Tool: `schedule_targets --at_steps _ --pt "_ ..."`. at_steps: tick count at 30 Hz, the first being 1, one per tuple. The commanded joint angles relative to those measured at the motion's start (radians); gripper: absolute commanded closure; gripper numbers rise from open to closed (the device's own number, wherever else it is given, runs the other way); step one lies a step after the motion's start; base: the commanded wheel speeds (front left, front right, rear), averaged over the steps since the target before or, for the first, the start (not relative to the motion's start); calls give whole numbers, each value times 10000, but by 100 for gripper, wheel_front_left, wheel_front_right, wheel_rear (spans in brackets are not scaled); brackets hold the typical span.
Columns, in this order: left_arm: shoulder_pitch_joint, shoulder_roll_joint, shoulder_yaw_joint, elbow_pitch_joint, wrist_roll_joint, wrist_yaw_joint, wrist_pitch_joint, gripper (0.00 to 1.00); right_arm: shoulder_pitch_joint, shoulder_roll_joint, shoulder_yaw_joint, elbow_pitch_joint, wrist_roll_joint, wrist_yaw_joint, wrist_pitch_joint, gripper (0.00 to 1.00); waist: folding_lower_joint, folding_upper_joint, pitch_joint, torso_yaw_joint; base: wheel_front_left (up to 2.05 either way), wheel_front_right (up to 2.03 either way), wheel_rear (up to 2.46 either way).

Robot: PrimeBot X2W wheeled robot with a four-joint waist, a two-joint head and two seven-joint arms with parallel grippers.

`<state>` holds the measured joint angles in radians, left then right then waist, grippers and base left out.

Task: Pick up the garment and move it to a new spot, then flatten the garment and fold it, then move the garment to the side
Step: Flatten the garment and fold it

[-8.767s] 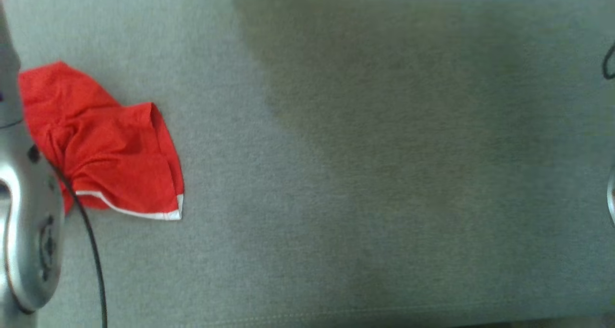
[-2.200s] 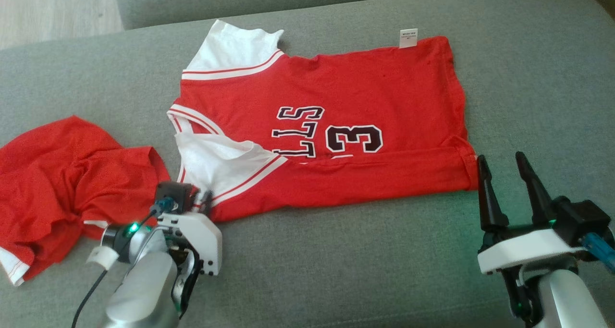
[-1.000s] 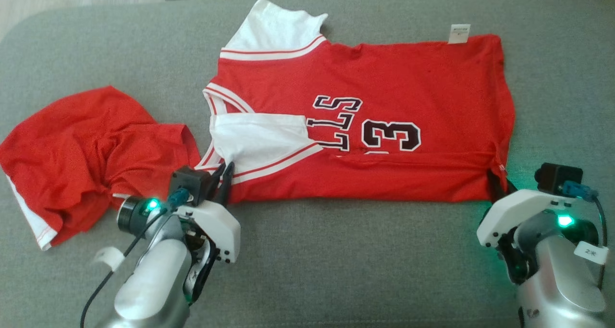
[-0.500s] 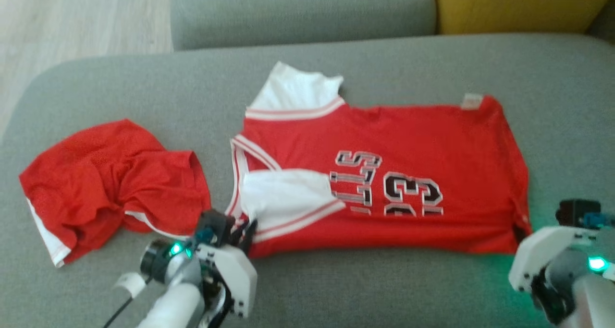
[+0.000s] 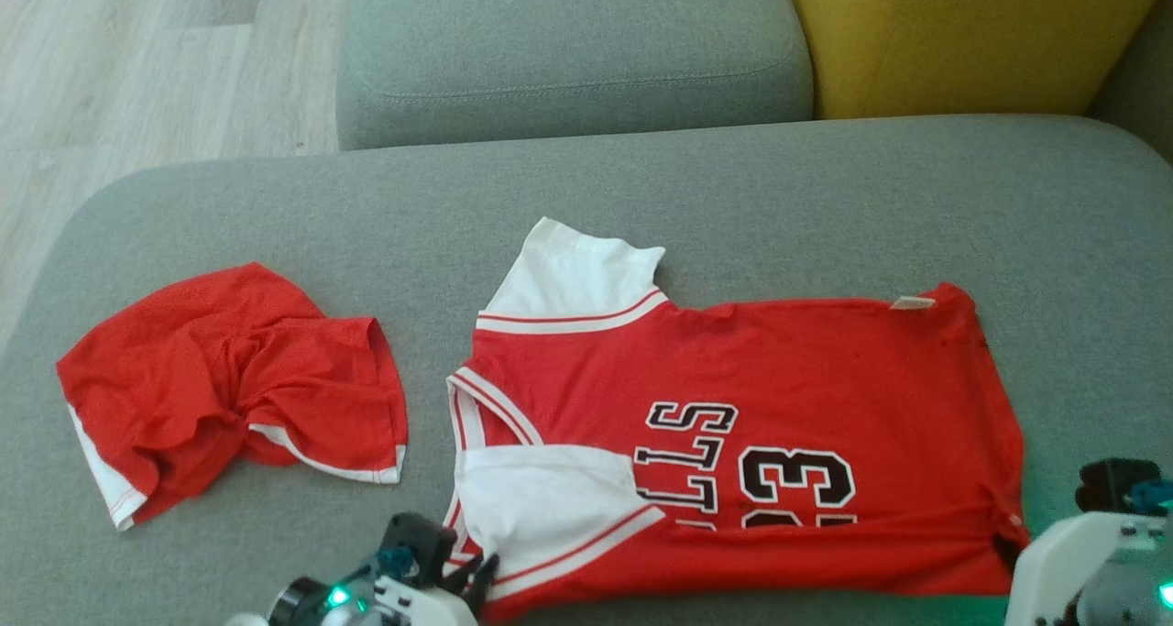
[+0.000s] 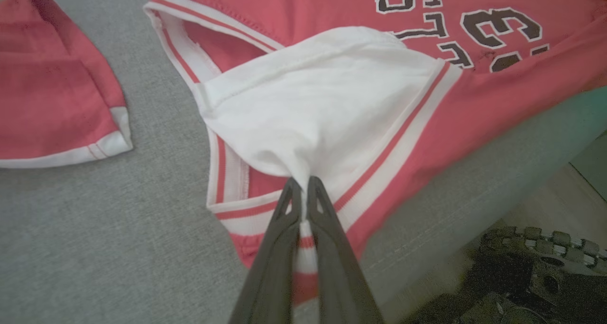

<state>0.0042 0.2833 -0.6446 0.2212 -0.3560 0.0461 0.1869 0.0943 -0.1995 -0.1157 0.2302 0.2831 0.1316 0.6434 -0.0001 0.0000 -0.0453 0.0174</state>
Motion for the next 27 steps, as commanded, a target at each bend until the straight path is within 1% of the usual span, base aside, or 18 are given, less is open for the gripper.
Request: schedule_targets --at_steps 1,2,3,4,5,6,8,11,14,17,19,20,23,27 --pt "-291 206 273 -455 -42 132 74 100 -99 -202 104 -565 109 -9 103 100 1 0 7 -6 0 0 0" --pt "-177 223 227 -595 -69 168 155 100 31 -119 -77 -815 29 -9 122 87 1 0 29 -19 0 0 0" --pt "-149 216 234 -643 -95 191 155 94 57 -74 -155 -902 -48 -9 96 0 1 0 41 -23 0 0 0" --pt "-145 217 257 -687 -86 237 103 56 73 -11 -215 -959 -92 -9 105 0 1 0 52 -29 0 0 0" --pt "-154 223 279 -708 -60 291 46 15 65 66 -237 -1039 -89 -9 87 0 1 0 64 -35 0 0 0" --pt "-153 217 308 -710 -78 327 21 0 34 161 -292 -1121 -77 -9 50 0 1 0 79 -45 0 0 0" --pt "-206 236 406 -724 -102 403 -48 0 -57 302 -410 -1287 -132 -9 -77 0 1 0 116 -60 0 0 0" --pt "-308 185 696 -836 -331 483 -265 0 -288 503 -630 -1578 -336 -9 -560 0 1 0 179 -69 0 0 0" --pt "-595 -85 1370 -1249 -768 556 -1269 0 -626 642 -531 -1987 -398 -9 -1660 0 1 0 275 -73 0 0 0" --pt "-923 -451 2017 -1583 -1334 299 -2582 0 -889 694 -224 -2188 -323 -9 -2982 0 1 0 380 -62 0 0 0" --pt "-1099 -671 2371 -1548 -1716 118 -3217 0 -1024 679 -56 -2177 -395 -9 -3839 0 1 0 482 -70 0 0 0" --pt "-1099 -671 2371 -1548 -1716 118 -3217 0 -1024 679 -56 -2177 -395 -9 -3839 0 1 0 482 -70 0 0 0" --pt "-1425 -824 2678 -1319 -1888 -4 -3802 0 -1244 787 175 -1958 -566 -9 -4787 0 1 0 677 -147 0 0 0" --pt "-2031 -768 2510 -774 -1601 -171 -3873 0 -1575 893 466 -1642 -749 -9 -5321 0 1 0 995 -264 0 0 0"
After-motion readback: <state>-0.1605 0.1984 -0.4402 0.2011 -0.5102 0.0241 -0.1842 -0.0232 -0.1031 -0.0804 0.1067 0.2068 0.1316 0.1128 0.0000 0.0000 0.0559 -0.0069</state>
